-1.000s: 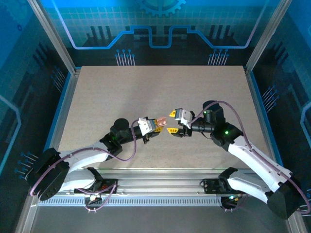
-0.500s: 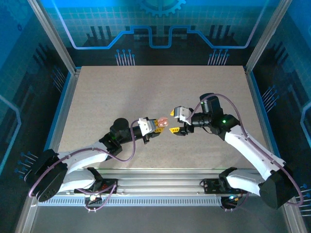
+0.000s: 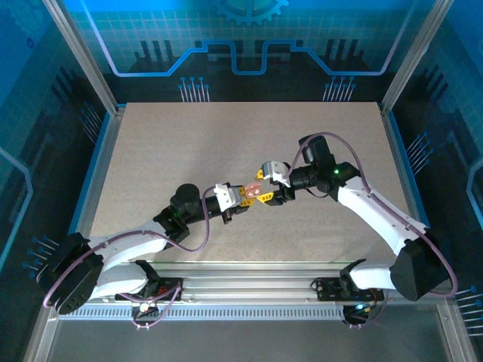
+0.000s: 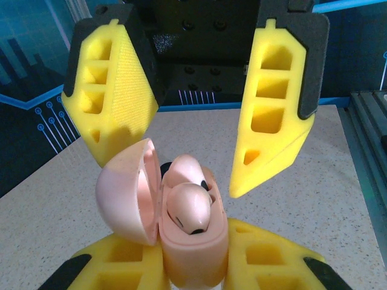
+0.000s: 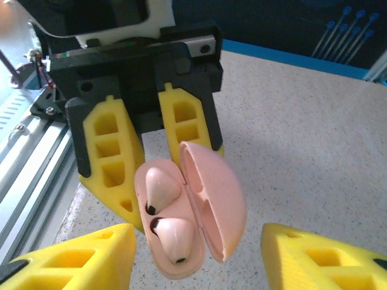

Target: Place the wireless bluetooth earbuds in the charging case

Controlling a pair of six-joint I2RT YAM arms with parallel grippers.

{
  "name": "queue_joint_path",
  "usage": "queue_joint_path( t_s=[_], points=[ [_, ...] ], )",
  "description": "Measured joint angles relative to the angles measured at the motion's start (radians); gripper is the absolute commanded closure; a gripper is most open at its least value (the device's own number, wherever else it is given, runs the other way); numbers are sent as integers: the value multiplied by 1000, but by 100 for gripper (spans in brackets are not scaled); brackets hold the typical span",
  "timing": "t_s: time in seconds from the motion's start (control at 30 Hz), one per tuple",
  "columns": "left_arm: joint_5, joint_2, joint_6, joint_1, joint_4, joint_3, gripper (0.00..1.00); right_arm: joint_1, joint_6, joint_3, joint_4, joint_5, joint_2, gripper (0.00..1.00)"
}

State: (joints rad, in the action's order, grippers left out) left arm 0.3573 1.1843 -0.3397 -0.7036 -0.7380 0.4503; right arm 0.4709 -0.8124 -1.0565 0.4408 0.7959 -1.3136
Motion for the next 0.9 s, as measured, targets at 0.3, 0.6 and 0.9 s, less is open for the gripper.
queue_joint_path(
  t_s=[0.3, 0.6, 0.9],
  points=[
    [0, -11, -1, -7, 1, 0, 82, 1, -73, -31, 79, 25, -3, 52],
    [-4, -11, -2, -10, 0, 0, 82, -1, -104, -9, 119, 35, 92, 57],
    [-4, -11, -1, -10, 0, 0, 82, -3, -86, 76, 85, -14, 192, 54]
  ],
)
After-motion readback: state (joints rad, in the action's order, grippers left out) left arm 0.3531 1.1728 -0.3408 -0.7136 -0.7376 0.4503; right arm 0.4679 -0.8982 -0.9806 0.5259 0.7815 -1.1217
